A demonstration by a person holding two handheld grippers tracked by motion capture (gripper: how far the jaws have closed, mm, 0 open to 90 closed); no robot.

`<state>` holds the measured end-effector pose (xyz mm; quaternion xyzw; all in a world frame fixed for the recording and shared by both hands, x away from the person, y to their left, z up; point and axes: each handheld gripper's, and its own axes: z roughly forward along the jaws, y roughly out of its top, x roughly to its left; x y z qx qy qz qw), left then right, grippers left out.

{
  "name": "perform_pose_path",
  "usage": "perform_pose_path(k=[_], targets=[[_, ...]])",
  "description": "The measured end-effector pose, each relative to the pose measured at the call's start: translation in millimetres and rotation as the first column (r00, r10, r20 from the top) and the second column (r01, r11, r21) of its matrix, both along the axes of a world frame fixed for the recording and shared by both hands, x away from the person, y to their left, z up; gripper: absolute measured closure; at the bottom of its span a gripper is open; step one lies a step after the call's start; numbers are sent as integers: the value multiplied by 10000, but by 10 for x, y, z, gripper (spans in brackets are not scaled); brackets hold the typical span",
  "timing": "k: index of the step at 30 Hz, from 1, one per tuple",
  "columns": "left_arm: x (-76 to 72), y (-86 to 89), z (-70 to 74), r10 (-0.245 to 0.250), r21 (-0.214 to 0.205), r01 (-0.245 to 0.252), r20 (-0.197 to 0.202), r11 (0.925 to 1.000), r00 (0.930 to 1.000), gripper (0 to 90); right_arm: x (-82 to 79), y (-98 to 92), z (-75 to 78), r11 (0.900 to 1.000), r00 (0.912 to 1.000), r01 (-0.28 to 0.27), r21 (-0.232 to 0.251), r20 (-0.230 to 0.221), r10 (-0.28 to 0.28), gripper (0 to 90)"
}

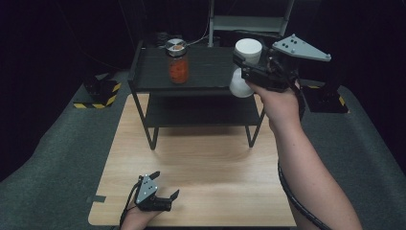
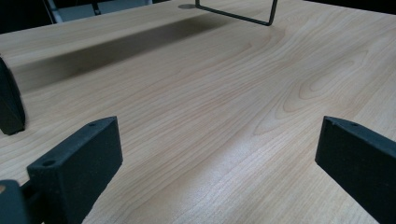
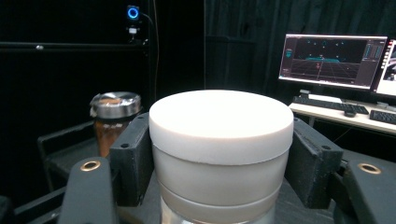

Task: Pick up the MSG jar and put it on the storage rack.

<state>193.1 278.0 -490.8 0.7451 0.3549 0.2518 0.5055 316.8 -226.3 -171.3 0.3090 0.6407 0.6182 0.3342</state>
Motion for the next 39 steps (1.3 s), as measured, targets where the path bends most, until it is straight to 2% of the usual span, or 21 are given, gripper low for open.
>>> perform_pose_path(k=[15, 27, 39], targets=[[-6, 24, -13, 5, -164, -6, -23, 9999, 10000, 9, 325, 216, 104, 9991, 9988, 435, -15, -202, -435, 337], [-10, 42, -23, -15, -234, 16, 26, 9997, 10000, 9, 613, 411, 41, 9964, 9963, 772, -337, -362, -784, 337], [-3, 56, -29, -27, -316, 28, 13, 9995, 10000, 9, 698, 437, -13, 9965, 9958, 832, -117, -372, -836, 335]])
